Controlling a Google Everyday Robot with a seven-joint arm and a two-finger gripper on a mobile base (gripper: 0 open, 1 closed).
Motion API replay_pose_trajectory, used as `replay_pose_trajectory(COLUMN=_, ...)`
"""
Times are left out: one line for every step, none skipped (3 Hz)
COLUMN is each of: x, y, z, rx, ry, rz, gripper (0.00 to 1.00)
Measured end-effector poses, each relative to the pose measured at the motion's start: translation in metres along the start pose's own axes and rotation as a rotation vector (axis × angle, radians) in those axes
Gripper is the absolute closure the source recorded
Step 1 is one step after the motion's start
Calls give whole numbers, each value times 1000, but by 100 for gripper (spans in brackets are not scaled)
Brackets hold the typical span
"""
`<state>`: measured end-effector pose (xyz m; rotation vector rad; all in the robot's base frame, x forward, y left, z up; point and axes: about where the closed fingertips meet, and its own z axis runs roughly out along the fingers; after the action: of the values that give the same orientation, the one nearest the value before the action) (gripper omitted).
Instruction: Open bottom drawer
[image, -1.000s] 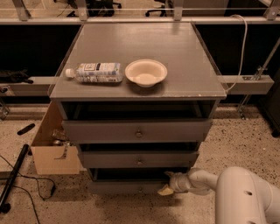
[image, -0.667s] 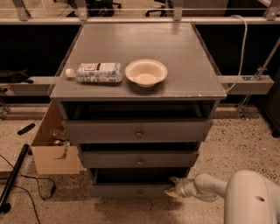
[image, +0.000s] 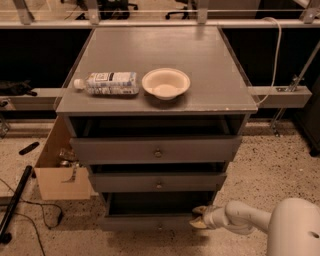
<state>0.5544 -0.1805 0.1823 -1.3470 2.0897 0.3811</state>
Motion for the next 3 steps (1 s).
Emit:
replay_pose_trajectory(x=0, y=0, z=0, rx=0, ry=0, rz=0, gripper=100)
replay_pose_trajectory(x=0, y=0, z=0, rx=0, ry=0, rz=0, gripper=85)
replay_pose_trajectory(x=0, y=0, z=0, rx=0, ry=0, rz=0, gripper=61)
